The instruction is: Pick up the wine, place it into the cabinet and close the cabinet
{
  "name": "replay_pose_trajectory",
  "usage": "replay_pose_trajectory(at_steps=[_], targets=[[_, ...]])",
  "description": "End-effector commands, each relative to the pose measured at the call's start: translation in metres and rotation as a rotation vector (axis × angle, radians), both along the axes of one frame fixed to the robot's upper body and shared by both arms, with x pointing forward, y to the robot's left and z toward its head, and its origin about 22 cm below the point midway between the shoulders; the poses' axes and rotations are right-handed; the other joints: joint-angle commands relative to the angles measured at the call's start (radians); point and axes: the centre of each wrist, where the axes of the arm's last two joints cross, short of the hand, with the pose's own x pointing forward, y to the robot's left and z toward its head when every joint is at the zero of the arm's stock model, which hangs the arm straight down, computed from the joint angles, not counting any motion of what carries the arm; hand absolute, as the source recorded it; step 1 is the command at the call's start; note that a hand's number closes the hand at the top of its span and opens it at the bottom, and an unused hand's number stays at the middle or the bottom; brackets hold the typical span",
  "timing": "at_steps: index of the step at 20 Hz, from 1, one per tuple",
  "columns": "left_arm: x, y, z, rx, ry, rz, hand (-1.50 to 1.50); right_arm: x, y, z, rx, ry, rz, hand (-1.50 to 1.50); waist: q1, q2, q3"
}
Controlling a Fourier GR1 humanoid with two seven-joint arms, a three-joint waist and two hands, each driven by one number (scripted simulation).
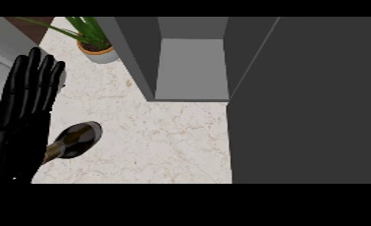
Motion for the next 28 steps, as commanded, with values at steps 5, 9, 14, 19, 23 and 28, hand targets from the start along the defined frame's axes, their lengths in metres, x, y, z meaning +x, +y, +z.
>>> replay_pose_trajectory(at_steps=[5, 9, 14, 19, 23, 28], targets=[[-0.017, 0.022, 0.008, 0.086, -0.118, -0.532, -1.50, -0.015, -0.009, 0.008, -0.066, -0.020, 0.067, -1.50, 0.000, -0.024, 0.014], [-0.039, 0.030, -0.024, -0.003, 0.172, -0.699, -1.50, -0.029, 0.008, -0.003, 0.025, 0.162, 0.336, -1.50, 0.017, -0.026, 0.015], [-0.063, 0.079, 0.008, 0.002, 0.164, -0.785, -1.50, -0.059, -0.002, 0.022, 0.033, 0.181, 0.372, -1.50, 0.015, -0.025, 0.017], [-0.093, 0.108, 0.026, -0.037, 0.207, -0.778, -1.50, -0.090, -0.002, 0.039, 0.054, 0.206, 0.391, -1.50, 0.014, -0.023, 0.017], [-0.105, 0.120, 0.043, -0.033, 0.206, -0.774, -1.50, -0.099, 0.001, 0.054, 0.052, 0.202, 0.387, -1.50, 0.014, -0.023, 0.017], [-0.112, 0.135, 0.061, -0.042, 0.215, -0.762, -1.50, -0.107, 0.006, 0.063, 0.045, 0.209, 0.404, -1.50, 0.008, -0.023, 0.018]])
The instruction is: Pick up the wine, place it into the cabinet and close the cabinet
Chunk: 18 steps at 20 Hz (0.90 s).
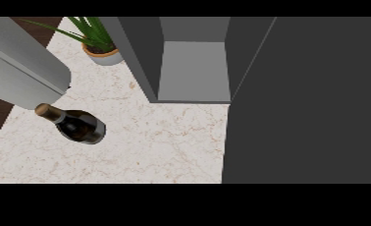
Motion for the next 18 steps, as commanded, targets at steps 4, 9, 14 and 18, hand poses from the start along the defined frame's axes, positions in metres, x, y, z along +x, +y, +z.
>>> replay_pose_trajectory(at_steps=[4, 9, 14, 18], targets=[[-0.018, 0.010, 0.017, -0.005, 0.000, 0.009, -1.50, -0.050, 0.007, 0.042, 0.058, -0.069, 0.017, -1.50, -0.006, -0.004, 0.000], [-0.021, 0.031, 0.024, -0.003, 0.020, 0.010, -1.50, -0.048, 0.004, 0.046, 0.033, -0.056, 0.023, -1.50, -0.006, -0.002, 0.000], [-0.025, 0.031, 0.027, -0.042, -0.005, 0.066, -1.50, -0.043, -0.001, 0.047, 0.028, -0.089, 0.038, -1.50, -0.013, 0.001, 0.001], [-0.021, 0.044, 0.031, -0.051, -0.041, 0.078, -1.50, -0.048, 0.008, 0.046, 0.055, -0.053, 0.044, -1.50, -0.019, 0.002, 0.000]])
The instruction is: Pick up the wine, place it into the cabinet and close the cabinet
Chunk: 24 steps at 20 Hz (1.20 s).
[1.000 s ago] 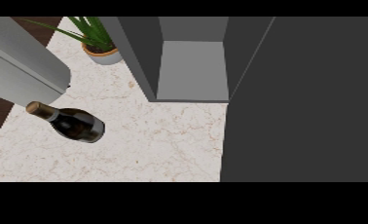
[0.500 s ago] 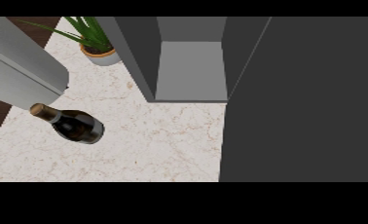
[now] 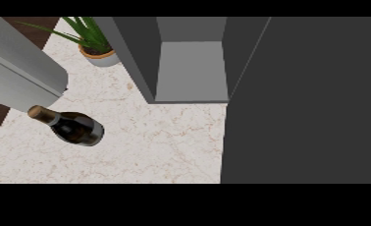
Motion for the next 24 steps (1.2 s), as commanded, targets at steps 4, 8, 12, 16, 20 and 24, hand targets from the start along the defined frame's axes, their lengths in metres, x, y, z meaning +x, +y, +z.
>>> replay_pose_trajectory(at_steps=[4, 8, 12, 16, 20, 24], targets=[[0.003, 0.009, 0.004, -0.016, -0.021, 0.054, -1.50, -0.043, -0.002, 0.043, 0.055, -0.098, 0.035, -1.50, -0.003, 0.002, 0.000], [0.009, 0.010, -0.002, 0.005, 0.000, 0.110, -1.50, -0.037, -0.006, 0.040, 0.075, -0.098, 0.021, -1.50, -0.007, 0.005, 0.000], [0.030, 0.007, -0.036, 0.056, 0.014, 0.132, -1.50, -0.036, -0.003, 0.035, 0.073, -0.085, 0.040, -1.50, -0.023, 0.007, -0.001], [0.050, 0.009, -0.039, 0.080, 0.012, 0.144, -1.50, -0.034, -0.007, 0.034, 0.076, -0.079, 0.057, -1.50, -0.022, 0.008, -0.001], [0.078, 0.004, -0.062, 0.117, 0.006, 0.153, -1.50, -0.028, -0.008, 0.031, 0.086, -0.076, 0.054, -1.50, -0.030, 0.010, -0.001], [0.094, -0.021, -0.090, 0.143, 0.071, 0.136, -1.50, -0.030, -0.004, 0.023, 0.082, -0.069, 0.038, -1.50, -0.022, 0.007, -0.001]])
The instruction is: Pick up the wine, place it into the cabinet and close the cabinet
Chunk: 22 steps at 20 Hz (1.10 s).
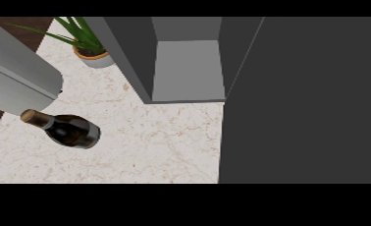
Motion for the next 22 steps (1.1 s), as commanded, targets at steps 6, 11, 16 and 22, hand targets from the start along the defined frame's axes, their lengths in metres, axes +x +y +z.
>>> replay_pose_trajectory(at_steps=[6, 11, 16, 22], targets=[[0.050, -0.004, -0.038, 0.031, -0.049, 0.146, -1.50, -0.032, -0.008, 0.029, 0.073, -0.056, 0.042, -1.50, -0.003, 0.000, -0.001], [0.066, 0.010, -0.064, 0.054, -0.009, 0.207, -1.50, -0.035, -0.008, 0.027, 0.054, -0.072, 0.045, -1.50, 0.002, 0.000, -0.001], [0.078, 0.016, -0.095, 0.074, 0.037, 0.156, -1.50, -0.036, -0.012, 0.014, 0.063, -0.040, 0.045, -1.50, 0.004, 0.000, 0.000], [0.089, 0.019, -0.130, 0.078, 0.094, 0.139, -1.50, -0.028, -0.009, 0.017, 0.069, -0.064, 0.064, -1.50, 0.001, 0.003, -0.002]])
